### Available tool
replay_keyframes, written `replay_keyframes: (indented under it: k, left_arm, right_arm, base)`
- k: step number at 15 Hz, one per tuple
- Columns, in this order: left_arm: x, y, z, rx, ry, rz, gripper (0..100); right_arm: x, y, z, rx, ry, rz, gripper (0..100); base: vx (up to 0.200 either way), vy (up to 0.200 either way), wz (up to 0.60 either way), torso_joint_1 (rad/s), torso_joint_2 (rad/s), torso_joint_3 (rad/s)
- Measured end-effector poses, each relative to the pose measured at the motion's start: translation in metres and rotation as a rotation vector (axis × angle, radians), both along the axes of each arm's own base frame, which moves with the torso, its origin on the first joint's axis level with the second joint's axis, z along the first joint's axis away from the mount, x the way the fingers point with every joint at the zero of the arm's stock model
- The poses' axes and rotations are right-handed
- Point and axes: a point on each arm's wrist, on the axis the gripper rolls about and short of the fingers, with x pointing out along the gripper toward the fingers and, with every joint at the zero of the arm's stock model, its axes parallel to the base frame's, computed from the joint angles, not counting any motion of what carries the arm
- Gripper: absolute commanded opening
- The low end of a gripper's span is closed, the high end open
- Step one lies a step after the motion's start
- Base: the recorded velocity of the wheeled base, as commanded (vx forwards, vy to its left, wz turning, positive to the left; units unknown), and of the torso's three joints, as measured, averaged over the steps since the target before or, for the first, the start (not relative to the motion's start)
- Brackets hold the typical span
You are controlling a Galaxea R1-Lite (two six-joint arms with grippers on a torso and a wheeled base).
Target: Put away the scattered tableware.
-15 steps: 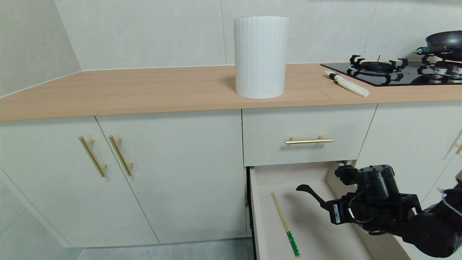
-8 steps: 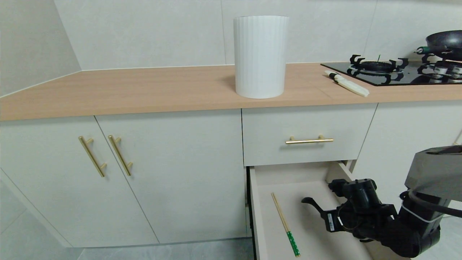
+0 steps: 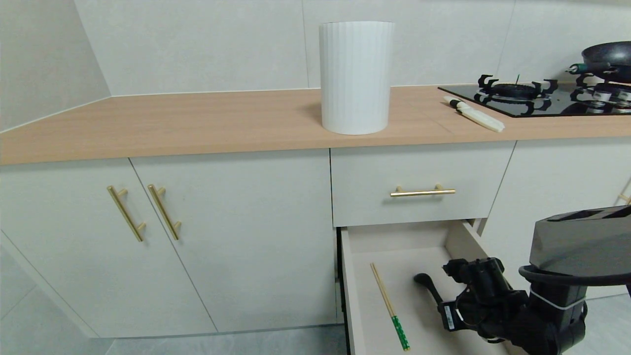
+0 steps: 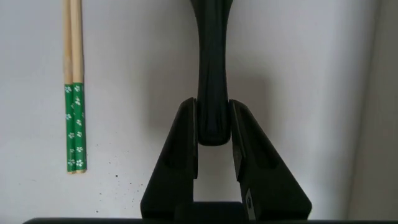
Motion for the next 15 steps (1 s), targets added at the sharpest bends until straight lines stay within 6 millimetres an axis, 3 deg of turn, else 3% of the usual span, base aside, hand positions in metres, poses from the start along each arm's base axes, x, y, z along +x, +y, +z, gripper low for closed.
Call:
replay_keyframes:
  k: [3, 4, 12, 15]
  left_arm:
    - [0.0, 0.0, 0.0, 0.0, 0.0, 0.0, 100]
    - [0.0, 0.0, 0.0, 0.0, 0.0, 0.0, 100]
    - [0.0, 0.0, 0.0, 0.001, 0.0, 0.0, 100]
    - [0.0, 0.0, 0.0, 0.0, 0.0, 0.0, 100]
  right_arm:
    - [0.0, 0.0, -0.002, -0.001, -0.002, -0.002, 0]
    - [0.0, 0.0, -0.002, -0.001, -0.001, -0.003, 100]
    - [0.0, 0.0, 0.002, 0.001, -0.01, -0.004, 100]
    - [-0.005, 0.0, 0.024, 0.017, -0.055, 0.0, 100]
  base:
    - [0.0, 0.0, 0.0, 0.0, 0.0, 0.0]
    - [0.0, 0.0, 0.0, 0.0, 0.0, 0.0]
    - [0.0, 0.0, 0.0, 0.0, 0.0, 0.0]
    - [0.0, 0.0, 0.0, 0.0, 0.0, 0.0]
